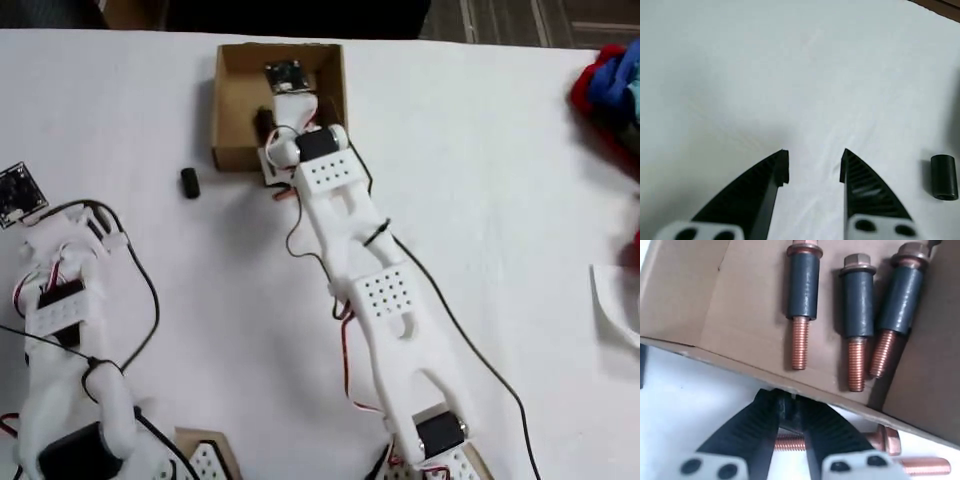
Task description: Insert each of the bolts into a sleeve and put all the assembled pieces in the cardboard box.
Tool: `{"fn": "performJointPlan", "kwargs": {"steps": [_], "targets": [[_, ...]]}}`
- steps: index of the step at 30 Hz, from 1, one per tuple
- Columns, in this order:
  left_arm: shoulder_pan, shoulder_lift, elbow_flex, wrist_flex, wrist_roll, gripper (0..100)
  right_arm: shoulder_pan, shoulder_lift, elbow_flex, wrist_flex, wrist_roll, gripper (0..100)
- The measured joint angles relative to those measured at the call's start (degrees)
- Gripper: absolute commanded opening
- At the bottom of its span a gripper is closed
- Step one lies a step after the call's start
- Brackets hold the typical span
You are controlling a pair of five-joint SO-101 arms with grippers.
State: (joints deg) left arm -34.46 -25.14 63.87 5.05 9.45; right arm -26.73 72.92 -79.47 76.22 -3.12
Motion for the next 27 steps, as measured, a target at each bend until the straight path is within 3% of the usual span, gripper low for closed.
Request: {"fn": "performJointPlan", "kwargs": {"steps": [3,10,18,27], "targets": [[0.0,0.0,0.0,0.0,0.0,19,0.1,0.0,0.0,2.8,1.0,2.4],[0.0,0.0,0.0,0.0,0.0,19,-4.7,0.1,0.0,10.7,12.0,2.4],[0.0,0.0,0.0,0.0,0.0,19,-5.4,0.0,0.0,13.2,13.2,2.7],[0.0,0.0,0.0,0.0,0.0,19,-4.8,-7.6,0.1,22.1,13.3,19.3]]}}
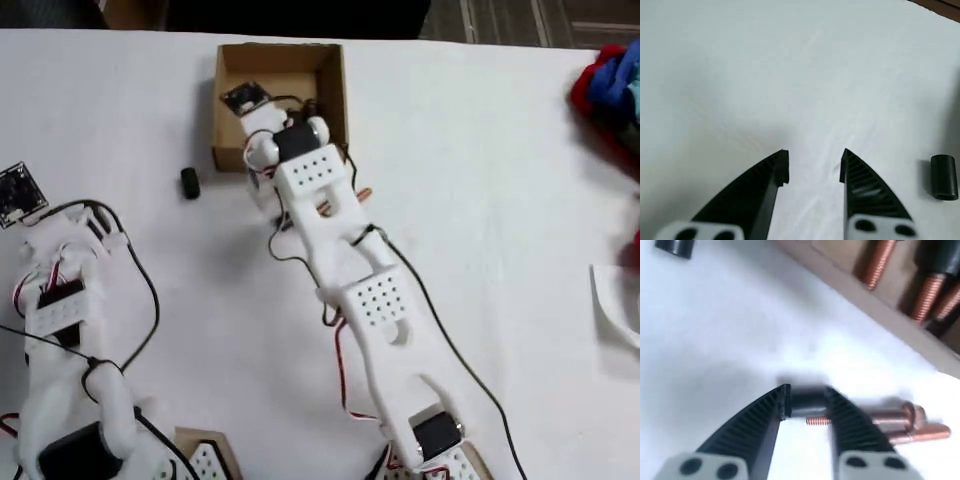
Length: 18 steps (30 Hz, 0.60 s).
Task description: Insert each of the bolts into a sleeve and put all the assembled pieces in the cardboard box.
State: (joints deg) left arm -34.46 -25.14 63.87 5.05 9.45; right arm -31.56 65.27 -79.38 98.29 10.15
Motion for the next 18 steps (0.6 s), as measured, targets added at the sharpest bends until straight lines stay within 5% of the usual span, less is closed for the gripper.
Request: {"fn": "performJointPlan", "kwargs": {"steps": [12,18], "targets": [[0.0,0.0,0.0,0.0,0.0,19,-0.1,-0.4,0.0,1.6,0.3,12.2],[0.0,0.0,0.0,0.0,0.0,19,0.0,-0.4,0.0,1.6,-6.2,12.2]]}}
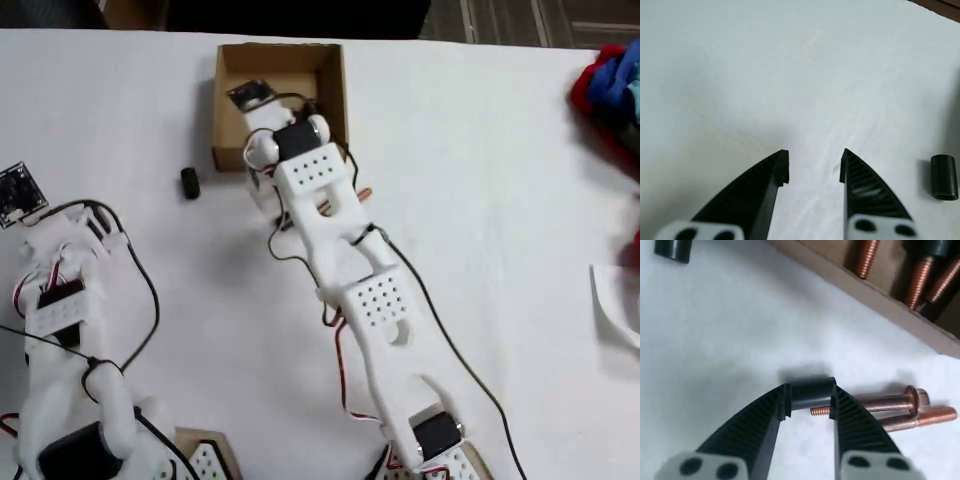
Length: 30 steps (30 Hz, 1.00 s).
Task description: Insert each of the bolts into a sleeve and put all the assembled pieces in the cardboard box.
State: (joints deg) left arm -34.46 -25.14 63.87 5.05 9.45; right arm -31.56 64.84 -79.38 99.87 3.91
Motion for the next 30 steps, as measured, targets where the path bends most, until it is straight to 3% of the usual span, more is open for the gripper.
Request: {"fn": "performJointPlan", "kwargs": {"steps": [8,30], "targets": [[0.0,0.0,0.0,0.0,0.0,19,0.0,-0.4,6.0,0.0,-6.5,12.3],[0.0,0.0,0.0,0.0,0.0,19,0.1,-1.3,11.8,-2.7,-6.7,12.2]]}}
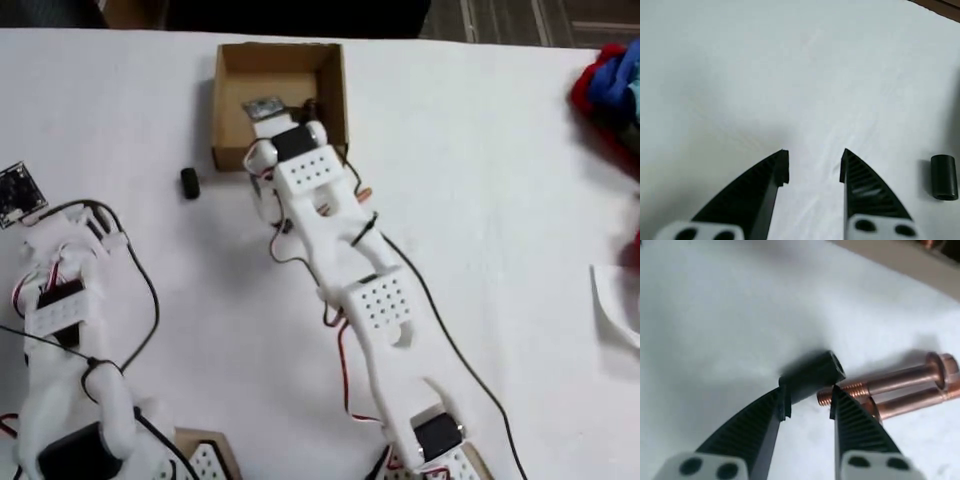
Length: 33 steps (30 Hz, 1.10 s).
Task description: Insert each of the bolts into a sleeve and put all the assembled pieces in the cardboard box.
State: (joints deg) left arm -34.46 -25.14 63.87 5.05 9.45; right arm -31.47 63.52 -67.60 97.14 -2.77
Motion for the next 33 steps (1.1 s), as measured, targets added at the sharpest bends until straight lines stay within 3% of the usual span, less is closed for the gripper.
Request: {"fn": "performJointPlan", "kwargs": {"steps": [14,19,26,30,33], "targets": [[0.0,0.0,0.0,0.0,0.0,19,0.2,2.0,0.2,-4.3,0.0,12.2],[0.0,0.0,0.0,0.0,0.0,19,0.2,2.1,0.3,-7.6,5.2,12.0],[0.0,0.0,0.0,0.0,0.0,19,0.4,2.4,0.3,-8.0,6.1,11.7],[0.0,0.0,0.0,0.0,0.0,19,0.5,2.4,0.3,-7.1,6.5,1.0],[0.0,0.0,0.0,0.0,0.0,19,1.1,2.4,0.2,-5.2,6.8,1.9]]}}
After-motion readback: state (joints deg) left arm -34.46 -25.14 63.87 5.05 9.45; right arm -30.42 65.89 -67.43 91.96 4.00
